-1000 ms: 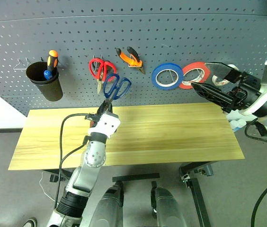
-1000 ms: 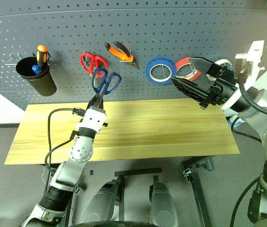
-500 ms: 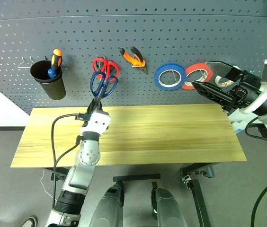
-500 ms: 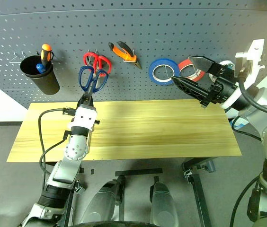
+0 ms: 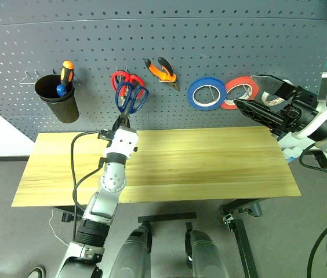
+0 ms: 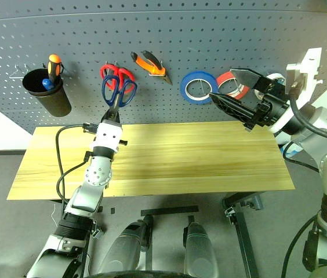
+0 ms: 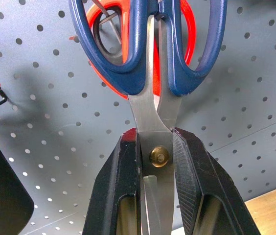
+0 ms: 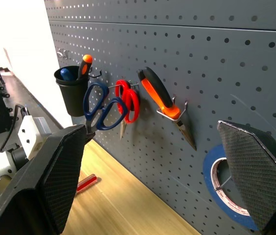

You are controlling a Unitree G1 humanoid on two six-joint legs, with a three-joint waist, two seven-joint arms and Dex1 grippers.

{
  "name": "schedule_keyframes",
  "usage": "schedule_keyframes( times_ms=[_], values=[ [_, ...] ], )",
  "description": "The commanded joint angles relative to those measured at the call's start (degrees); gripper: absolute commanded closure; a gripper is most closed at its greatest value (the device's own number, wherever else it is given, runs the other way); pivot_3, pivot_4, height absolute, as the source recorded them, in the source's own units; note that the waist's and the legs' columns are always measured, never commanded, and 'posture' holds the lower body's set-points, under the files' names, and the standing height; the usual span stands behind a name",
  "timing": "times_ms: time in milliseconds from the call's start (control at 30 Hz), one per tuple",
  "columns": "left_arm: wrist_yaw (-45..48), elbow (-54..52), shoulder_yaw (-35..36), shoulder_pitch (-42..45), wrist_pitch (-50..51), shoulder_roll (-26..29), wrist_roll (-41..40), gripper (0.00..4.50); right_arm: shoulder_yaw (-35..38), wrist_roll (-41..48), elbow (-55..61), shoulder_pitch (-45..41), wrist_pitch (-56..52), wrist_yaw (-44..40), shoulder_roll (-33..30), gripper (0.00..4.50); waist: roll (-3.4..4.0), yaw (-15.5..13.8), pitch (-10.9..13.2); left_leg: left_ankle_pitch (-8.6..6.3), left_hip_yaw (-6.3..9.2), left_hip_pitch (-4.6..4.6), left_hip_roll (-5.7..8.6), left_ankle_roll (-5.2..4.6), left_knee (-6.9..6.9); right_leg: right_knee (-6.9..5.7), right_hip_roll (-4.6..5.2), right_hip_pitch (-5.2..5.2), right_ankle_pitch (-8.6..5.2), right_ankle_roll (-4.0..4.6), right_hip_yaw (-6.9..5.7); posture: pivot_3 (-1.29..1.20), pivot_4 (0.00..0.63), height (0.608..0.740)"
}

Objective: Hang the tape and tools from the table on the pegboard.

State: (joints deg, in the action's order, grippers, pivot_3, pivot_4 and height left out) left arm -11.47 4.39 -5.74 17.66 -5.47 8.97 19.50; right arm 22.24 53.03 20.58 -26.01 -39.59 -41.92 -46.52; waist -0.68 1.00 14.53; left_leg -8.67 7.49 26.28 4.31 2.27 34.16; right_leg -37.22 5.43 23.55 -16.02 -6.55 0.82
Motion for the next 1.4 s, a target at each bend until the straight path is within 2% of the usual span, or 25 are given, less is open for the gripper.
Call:
schedule_keyframes(
  times_ms=[33,733,1200,1400],
  values=[
    [-0.4,-1.0,1.3,0.6,-1.1,0.2,-0.3,3.9,1.4,0.4,1.5,-0.5,0.6,0.3,-0.8,0.0,0.0,0.0,0.0,0.0,0.0,0.0,0.0,0.0,0.0,0.0,0.0,0.0,0.0,0.0,0.0,-0.1,0.227,0.738],
    [-0.3,6.6,3.1,5.0,-1.1,-0.4,-1.6,3.9,1.4,0.9,2.5,-0.3,0.4,1.5,-0.6,0.0,0.0,0.1,0.0,0.01,-0.06,-0.02,0.02,-0.01,0.09,-0.1,-0.01,-0.02,0.05,-0.06,0.0,-0.11,0.226,0.738],
    [-2.3,23.0,4.5,13.9,-1.5,-2.8,-4.9,3.97,1.2,0.9,2.9,-0.2,0.3,2.5,-0.6,0.0,0.0,0.2,0.0,0.01,-0.11,-0.27,0.02,-0.01,0.13,-0.17,-0.02,-0.24,0.07,-0.09,0.02,-0.13,0.228,0.738],
    [-2.3,24.0,4.3,14.9,-0.3,-3.4,-5.0,3.97,2.0,2.2,3.8,0.7,-0.4,1.9,-1.2,0.0,0.0,0.2,0.0,0.0,-0.14,-0.45,0.02,-0.01,0.12,-0.18,-0.02,-0.38,0.07,-0.09,0.04,-0.13,0.229,0.738]
  ],
)
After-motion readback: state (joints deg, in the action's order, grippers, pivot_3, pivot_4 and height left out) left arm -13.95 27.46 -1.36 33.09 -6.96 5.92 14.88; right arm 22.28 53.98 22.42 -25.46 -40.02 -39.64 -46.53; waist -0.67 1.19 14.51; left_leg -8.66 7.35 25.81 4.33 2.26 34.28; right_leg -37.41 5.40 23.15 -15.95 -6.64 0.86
